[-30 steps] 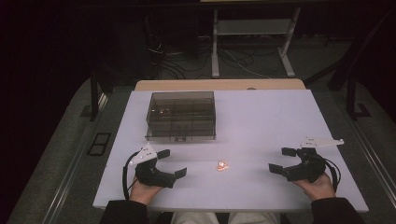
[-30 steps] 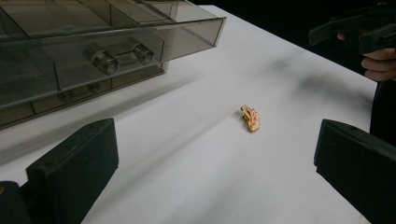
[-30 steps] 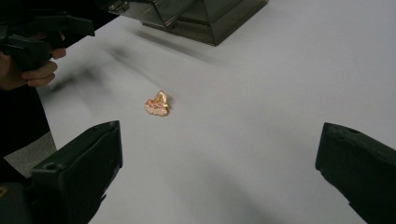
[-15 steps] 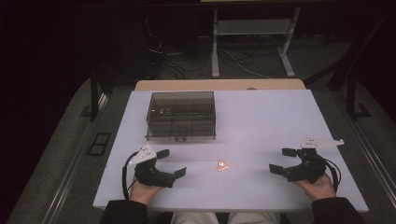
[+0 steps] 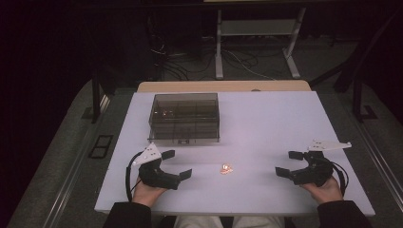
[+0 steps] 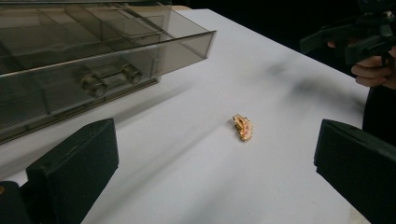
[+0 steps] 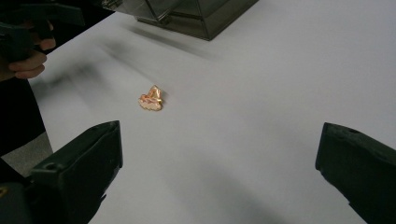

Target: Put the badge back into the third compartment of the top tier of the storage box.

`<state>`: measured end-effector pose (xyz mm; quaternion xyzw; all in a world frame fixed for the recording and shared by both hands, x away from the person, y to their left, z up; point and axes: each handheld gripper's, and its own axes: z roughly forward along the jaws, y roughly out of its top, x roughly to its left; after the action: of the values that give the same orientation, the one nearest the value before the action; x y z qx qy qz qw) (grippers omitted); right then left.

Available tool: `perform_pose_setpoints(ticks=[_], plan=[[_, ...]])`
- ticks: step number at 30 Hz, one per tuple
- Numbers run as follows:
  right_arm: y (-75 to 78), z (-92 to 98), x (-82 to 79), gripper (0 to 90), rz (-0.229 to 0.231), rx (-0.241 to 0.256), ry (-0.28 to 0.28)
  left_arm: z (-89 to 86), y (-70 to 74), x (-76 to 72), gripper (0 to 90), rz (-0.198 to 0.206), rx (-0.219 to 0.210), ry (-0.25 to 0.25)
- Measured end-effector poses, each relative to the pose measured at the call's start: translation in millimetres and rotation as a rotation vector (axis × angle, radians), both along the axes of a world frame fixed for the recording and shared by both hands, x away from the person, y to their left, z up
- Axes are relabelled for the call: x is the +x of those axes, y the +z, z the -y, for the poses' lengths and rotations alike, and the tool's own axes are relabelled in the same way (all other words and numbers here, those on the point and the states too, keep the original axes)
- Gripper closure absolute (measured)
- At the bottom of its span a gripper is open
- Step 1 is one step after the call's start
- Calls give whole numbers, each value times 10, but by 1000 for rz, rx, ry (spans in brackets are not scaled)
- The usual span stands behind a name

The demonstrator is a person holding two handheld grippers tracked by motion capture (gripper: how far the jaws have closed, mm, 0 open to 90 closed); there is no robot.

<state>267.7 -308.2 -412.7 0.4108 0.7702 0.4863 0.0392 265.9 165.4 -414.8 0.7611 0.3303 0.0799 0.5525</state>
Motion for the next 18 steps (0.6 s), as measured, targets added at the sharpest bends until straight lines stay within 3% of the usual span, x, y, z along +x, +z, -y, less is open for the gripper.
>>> perform_pose_setpoints(ticks=[18], plan=[[-5, -6, -1, 1, -5, -15, 8, 228, 146, 91, 0, 5, 10, -70]])
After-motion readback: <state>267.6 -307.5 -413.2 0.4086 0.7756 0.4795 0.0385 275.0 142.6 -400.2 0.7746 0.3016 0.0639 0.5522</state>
